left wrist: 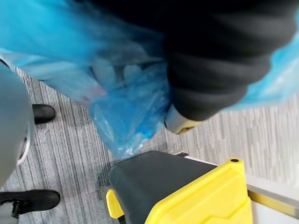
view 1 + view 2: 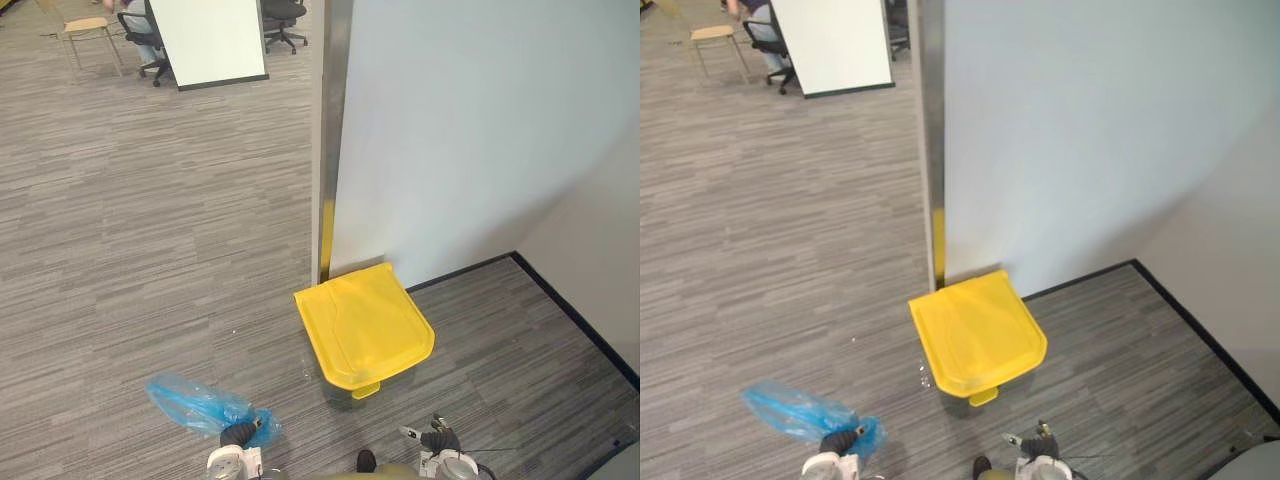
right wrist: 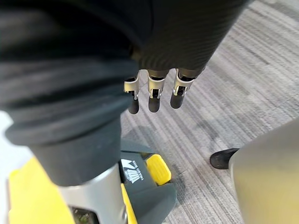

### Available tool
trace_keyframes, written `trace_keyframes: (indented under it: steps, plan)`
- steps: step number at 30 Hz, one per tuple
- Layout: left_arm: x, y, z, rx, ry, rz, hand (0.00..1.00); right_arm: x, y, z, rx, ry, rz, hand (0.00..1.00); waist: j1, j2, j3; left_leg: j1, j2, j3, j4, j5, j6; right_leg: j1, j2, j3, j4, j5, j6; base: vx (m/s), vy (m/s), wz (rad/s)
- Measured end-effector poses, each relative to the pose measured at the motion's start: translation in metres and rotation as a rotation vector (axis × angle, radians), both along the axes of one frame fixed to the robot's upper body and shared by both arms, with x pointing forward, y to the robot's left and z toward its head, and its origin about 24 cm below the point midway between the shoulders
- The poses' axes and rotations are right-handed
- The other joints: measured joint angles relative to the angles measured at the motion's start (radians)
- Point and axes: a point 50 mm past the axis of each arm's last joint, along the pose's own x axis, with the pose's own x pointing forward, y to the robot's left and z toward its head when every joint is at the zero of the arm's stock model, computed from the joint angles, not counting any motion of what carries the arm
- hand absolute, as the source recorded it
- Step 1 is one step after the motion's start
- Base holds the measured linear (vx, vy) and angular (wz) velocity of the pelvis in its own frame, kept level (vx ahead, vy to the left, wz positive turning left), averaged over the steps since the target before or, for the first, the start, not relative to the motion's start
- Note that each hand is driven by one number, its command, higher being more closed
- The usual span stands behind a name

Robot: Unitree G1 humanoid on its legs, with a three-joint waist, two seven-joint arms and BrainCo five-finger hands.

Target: Gather rubbish on tea table into small bin, then transfer packed bag to large trash can.

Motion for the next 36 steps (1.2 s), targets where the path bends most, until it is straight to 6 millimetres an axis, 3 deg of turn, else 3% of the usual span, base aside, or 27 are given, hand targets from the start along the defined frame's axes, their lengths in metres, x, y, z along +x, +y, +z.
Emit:
trace_keyframes:
  steps: [4, 7, 8, 9, 10, 13, 15, 16, 17, 19, 22, 27, 31, 33, 36]
  plan:
    - [-0.008, 0.003, -0.002, 0.005, 0.019, 0.009, 1.00, 0.003, -0.002, 0.001, -0.013, 0.000, 0.031, 0.00, 0.008, 0.008, 0.007, 0.011, 0.001, 0.003, -0.001, -0.010, 0.006, -0.023, 0.014, 0.047, 0.032, 0.001, 0.003, -0.01, -0.009, -0.37]
    - [-0.004, 0.008, 0.000, 0.016, 0.007, 0.009, 1.00, 0.005, 0.001, 0.001, -0.012, -0.004, 0.043, 0.00, 0.025, -0.012, 0.031, 0.031, -0.006, 0.019, 0.037, -0.044, 0.016, -0.082, 0.012, 0.069, 0.201, -0.057, 0.031, -0.05, 0.001, -0.33]
    - [-0.004, 0.007, 0.000, 0.015, 0.007, 0.010, 1.00, 0.005, 0.001, 0.001, -0.011, -0.007, 0.041, 0.00, 0.026, -0.013, 0.034, 0.038, 0.000, 0.021, 0.035, -0.061, 0.029, -0.097, 0.007, 0.056, 0.239, -0.064, 0.043, -0.12, 0.004, -0.27]
    - [0.002, 0.007, 0.002, 0.014, -0.011, 0.013, 1.00, 0.015, 0.002, 0.005, -0.012, -0.042, 0.044, 0.00, 0.026, -0.008, 0.064, 0.072, -0.006, 0.018, 0.035, -0.077, 0.048, -0.170, -0.010, -0.021, 0.391, -0.095, 0.074, -0.13, 0.006, -0.19]
    - [0.002, 0.008, 0.002, 0.017, -0.011, 0.014, 1.00, 0.016, 0.000, 0.006, -0.016, -0.047, 0.041, 0.00, 0.024, -0.013, 0.067, 0.079, -0.006, 0.017, 0.040, -0.081, 0.050, -0.186, -0.017, -0.048, 0.413, -0.101, 0.069, -0.13, 0.027, -0.21]
    - [0.003, 0.014, 0.003, 0.036, -0.016, 0.013, 1.00, 0.021, 0.005, 0.007, -0.007, -0.061, 0.043, 0.00, 0.027, -0.037, 0.078, 0.100, -0.009, 0.012, 0.063, -0.114, 0.050, -0.265, -0.039, -0.131, 0.305, -0.056, 0.041, -0.03, 0.020, 0.02]
    - [0.010, 0.022, 0.008, 0.063, -0.052, 0.015, 1.00, 0.026, 0.011, 0.008, 0.004, -0.074, 0.043, 0.00, 0.030, -0.081, 0.110, 0.105, -0.043, -0.007, 0.146, -0.173, 0.032, -0.279, -0.077, -0.151, 0.154, -0.033, 0.039, 0.15, -0.098, 0.16]
    - [0.009, 0.022, 0.008, 0.062, -0.048, 0.017, 1.00, 0.027, 0.010, 0.009, 0.002, -0.076, 0.042, 0.00, 0.030, -0.080, 0.117, 0.107, -0.041, -0.017, 0.166, -0.187, 0.025, -0.270, -0.076, -0.148, 0.161, -0.009, 0.044, 0.27, -0.100, 0.01]
    - [0.012, 0.012, 0.007, 0.046, -0.049, 0.009, 1.00, 0.035, 0.005, 0.013, -0.021, -0.094, 0.056, 0.00, 0.031, -0.040, 0.135, 0.101, -0.028, -0.073, 0.206, -0.216, 0.014, -0.261, -0.060, -0.166, 0.176, -0.012, 0.061, 0.19, -0.044, -0.05]
    - [0.019, 0.010, 0.009, 0.044, -0.066, -0.003, 1.00, 0.039, 0.003, 0.016, -0.029, -0.117, 0.054, 0.00, 0.028, -0.019, 0.159, 0.103, -0.017, -0.097, 0.222, -0.235, 0.012, -0.264, -0.060, -0.180, 0.214, -0.012, 0.061, 0.20, -0.097, 0.17]
    - [0.023, 0.012, 0.011, 0.051, -0.076, -0.004, 1.00, 0.039, 0.005, 0.016, -0.025, -0.124, 0.041, 0.00, 0.030, -0.036, 0.178, 0.117, 0.000, -0.150, 0.250, -0.274, 0.000, -0.264, -0.068, -0.213, 0.311, -0.015, 0.054, 0.11, -0.103, 0.45]
    - [0.025, 0.012, 0.011, 0.051, -0.079, -0.002, 1.00, 0.032, 0.003, 0.015, -0.024, -0.117, 0.022, 0.00, 0.047, -0.029, 0.158, 0.075, 0.051, -0.231, 0.291, -0.324, -0.020, -0.309, -0.067, -0.274, 0.439, -0.125, 0.030, 0.14, -0.091, 0.44]
    - [0.026, 0.012, 0.011, 0.051, -0.080, 0.003, 1.00, 0.035, 0.002, 0.018, -0.020, -0.137, 0.007, 0.00, 0.050, -0.030, 0.144, 0.009, 0.064, -0.313, 0.323, -0.340, -0.038, -0.379, -0.085, -0.316, 0.545, -0.196, 0.038, 0.19, -0.033, 0.24]
    - [0.041, 0.004, 0.016, 0.036, -0.118, -0.017, 1.00, 0.044, -0.003, 0.024, -0.038, -0.171, 0.014, 0.00, 0.050, -0.006, 0.154, -0.045, 0.068, -0.366, 0.353, -0.332, -0.042, -0.397, -0.100, -0.336, 0.554, -0.211, 0.055, 0.22, -0.032, 0.43]
    - [0.062, 0.000, 0.026, 0.040, -0.184, -0.053, 1.00, 0.060, 0.002, 0.031, -0.043, -0.211, 0.059, 0.00, 0.052, 0.001, 0.163, -0.146, 0.068, -0.398, 0.407, -0.324, -0.047, -0.436, -0.115, -0.363, 0.542, -0.211, 0.054, 0.08, -0.019, 0.41]
